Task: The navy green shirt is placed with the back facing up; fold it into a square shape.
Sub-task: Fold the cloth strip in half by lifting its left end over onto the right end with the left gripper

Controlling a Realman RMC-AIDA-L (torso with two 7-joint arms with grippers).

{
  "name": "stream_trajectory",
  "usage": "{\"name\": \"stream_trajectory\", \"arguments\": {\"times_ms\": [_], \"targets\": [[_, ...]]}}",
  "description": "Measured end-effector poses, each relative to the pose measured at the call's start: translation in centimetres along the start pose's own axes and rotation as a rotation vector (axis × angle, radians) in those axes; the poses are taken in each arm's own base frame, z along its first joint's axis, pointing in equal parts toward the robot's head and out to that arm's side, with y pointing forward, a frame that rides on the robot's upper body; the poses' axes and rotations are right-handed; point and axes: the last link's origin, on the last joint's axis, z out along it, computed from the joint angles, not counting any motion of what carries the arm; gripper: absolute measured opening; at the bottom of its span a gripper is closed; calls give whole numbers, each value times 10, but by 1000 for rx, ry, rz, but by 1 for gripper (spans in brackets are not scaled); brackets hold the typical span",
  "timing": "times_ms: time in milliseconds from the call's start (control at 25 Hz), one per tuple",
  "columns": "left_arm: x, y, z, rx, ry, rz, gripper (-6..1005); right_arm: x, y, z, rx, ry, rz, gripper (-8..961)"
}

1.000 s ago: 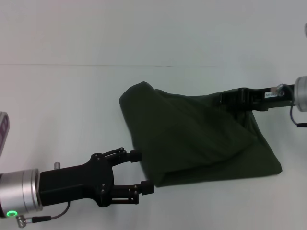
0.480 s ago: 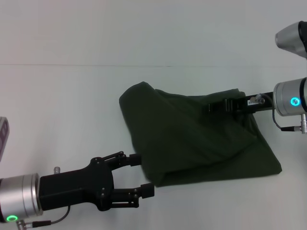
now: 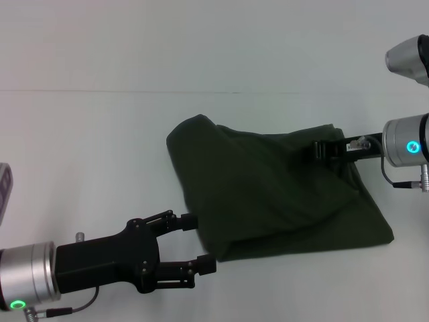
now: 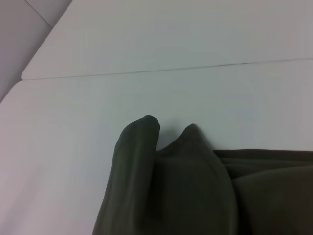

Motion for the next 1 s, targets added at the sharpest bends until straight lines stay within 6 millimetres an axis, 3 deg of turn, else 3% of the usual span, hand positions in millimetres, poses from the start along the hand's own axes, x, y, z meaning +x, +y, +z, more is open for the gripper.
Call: {"name": "stream_trajectory", "arguments": {"times_ms": [360,560,1000], "targets": [[1,-2,-1,13,9,-2,949,3,-4,-8,-47,-53,19,63],[1,-3,0,19,0,-7,949,8,-9,-14,-78,-88,53,12],[1,-5,0,26,-4,-4,950,42,-29,-38,-162,-206,215,12]]}}
